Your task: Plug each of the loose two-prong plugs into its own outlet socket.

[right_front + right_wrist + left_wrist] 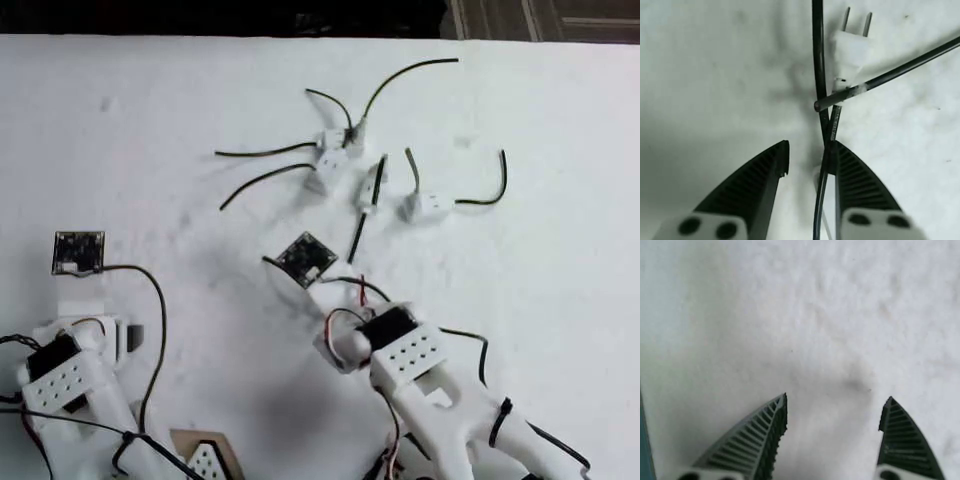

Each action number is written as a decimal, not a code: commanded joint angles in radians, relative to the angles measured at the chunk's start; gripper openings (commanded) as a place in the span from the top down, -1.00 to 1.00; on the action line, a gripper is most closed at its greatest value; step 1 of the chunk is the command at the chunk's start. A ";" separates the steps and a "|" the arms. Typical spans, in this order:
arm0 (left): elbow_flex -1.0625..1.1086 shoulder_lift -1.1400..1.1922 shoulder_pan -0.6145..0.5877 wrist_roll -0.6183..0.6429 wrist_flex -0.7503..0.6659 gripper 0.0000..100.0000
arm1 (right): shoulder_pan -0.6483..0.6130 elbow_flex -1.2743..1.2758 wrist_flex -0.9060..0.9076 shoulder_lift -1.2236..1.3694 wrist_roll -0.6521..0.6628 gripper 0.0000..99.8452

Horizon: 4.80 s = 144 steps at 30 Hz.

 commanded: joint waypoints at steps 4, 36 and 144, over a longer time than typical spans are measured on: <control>-0.005 -0.028 -0.007 0.014 -0.017 0.41 | -0.001 0.026 -0.005 -0.010 0.002 0.76; -0.003 -0.028 -0.008 0.014 -0.017 0.41 | -0.045 -0.126 0.054 -0.022 0.204 0.69; -0.003 -0.028 -0.010 0.014 -0.017 0.41 | -0.168 -0.319 -0.188 0.392 0.738 0.28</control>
